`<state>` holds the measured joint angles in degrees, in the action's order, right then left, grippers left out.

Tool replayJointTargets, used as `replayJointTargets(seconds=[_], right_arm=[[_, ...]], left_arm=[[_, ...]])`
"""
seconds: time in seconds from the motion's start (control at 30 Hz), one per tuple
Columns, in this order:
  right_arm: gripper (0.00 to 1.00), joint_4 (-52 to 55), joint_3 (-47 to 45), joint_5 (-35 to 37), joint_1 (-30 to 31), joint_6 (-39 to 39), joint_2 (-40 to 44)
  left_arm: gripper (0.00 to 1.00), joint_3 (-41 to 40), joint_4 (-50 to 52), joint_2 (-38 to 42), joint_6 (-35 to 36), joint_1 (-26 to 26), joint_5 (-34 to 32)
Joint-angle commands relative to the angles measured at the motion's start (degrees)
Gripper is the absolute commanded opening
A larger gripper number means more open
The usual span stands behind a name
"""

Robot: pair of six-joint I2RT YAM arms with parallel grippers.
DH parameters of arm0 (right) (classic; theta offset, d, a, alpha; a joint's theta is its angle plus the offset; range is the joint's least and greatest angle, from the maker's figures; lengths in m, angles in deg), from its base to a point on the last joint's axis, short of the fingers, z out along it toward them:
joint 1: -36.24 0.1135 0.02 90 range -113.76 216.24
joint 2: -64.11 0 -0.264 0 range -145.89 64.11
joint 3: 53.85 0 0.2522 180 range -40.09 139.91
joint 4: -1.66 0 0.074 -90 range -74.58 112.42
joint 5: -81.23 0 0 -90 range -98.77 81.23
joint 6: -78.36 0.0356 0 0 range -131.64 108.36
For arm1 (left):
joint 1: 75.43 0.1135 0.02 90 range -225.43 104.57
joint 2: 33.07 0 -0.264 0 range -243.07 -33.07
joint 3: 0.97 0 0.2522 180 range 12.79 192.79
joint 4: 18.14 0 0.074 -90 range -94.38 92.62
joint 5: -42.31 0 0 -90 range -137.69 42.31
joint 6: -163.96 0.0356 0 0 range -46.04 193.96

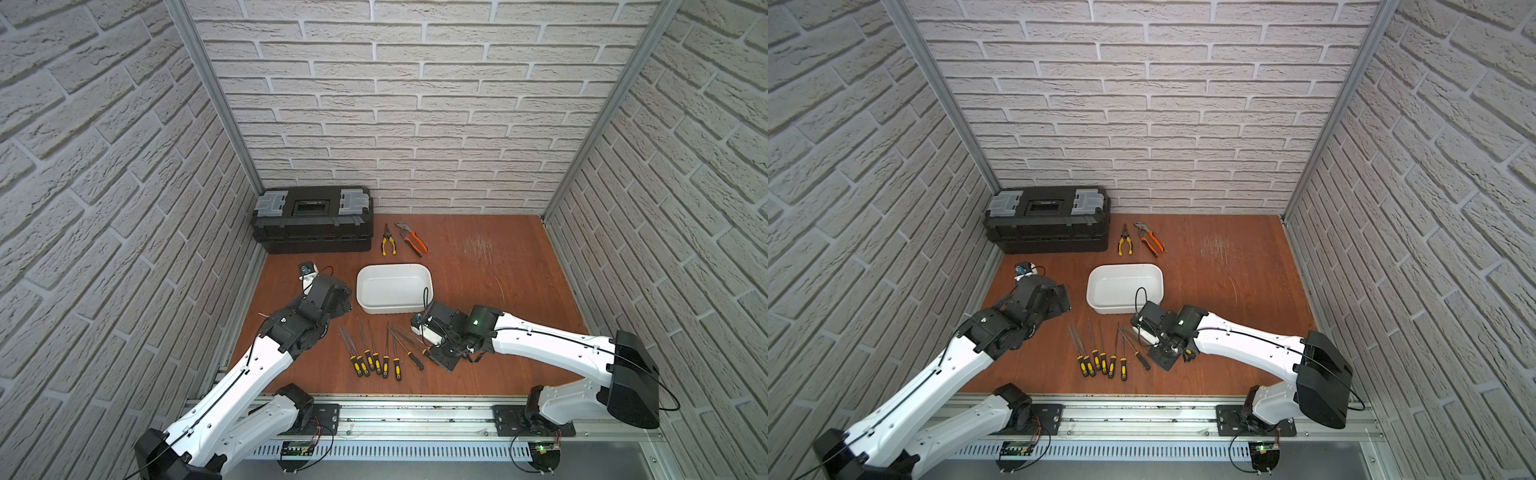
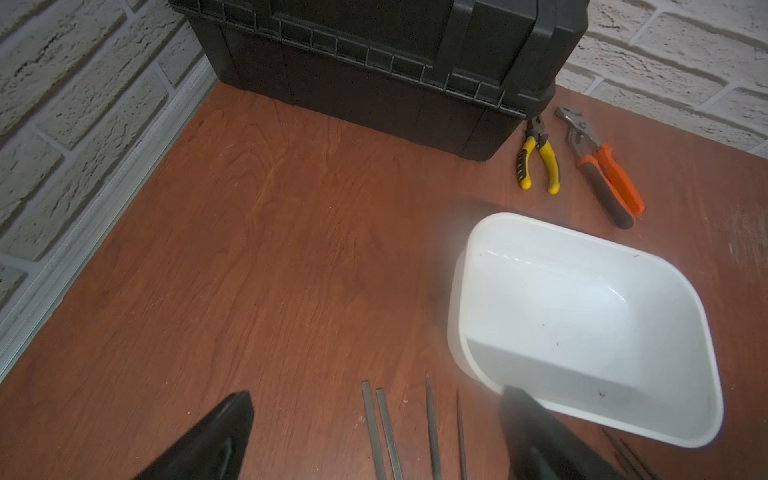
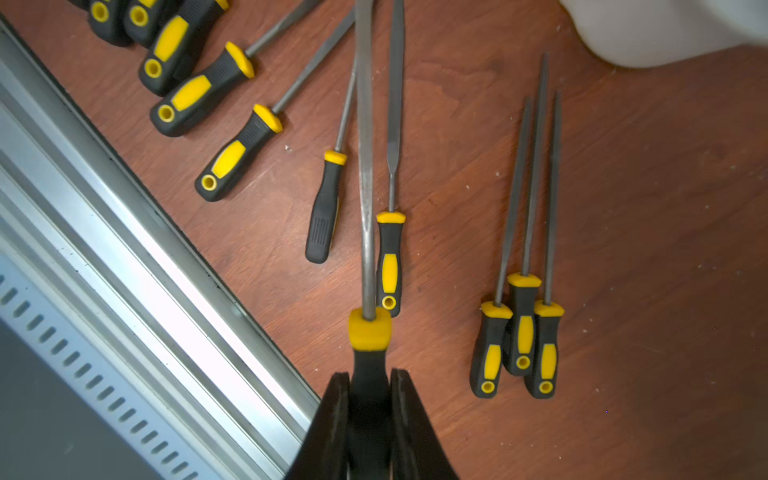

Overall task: Put the file tool into the storage box
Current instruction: Pick up the file tool from the center of the board, then place the file tool in the storage box.

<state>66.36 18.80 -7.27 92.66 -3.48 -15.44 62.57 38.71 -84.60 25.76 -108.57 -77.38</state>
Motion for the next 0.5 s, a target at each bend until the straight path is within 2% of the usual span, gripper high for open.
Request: replayJointTargets(seconds=[0.0,0.23,0.4,0.47], right_arm=[[0.09,2.79,3.83,2.15,0.4,-2.84,2.57],[0.09,6.31,13.14,6.35,0.29,-8.34,0.57],[0.09,4.69,17.36,10.26,-1.3,-13.62,-3.01],[0.1,2.59,18.91,7.38,-4.35,-16.53,-4.3]], left_arm=[[0.98,2.41,-0.99,-0.74,1.57,-0.34,-2.07],[0.98,3.48,-2.3,-1.7,1.98,-0.26,-4.28],[0.98,4.0,-3.7,-2.81,2.33,-0.08,-4.59],[0.98,4.67,-3.72,-3.67,2.58,0.01,-4.29]])
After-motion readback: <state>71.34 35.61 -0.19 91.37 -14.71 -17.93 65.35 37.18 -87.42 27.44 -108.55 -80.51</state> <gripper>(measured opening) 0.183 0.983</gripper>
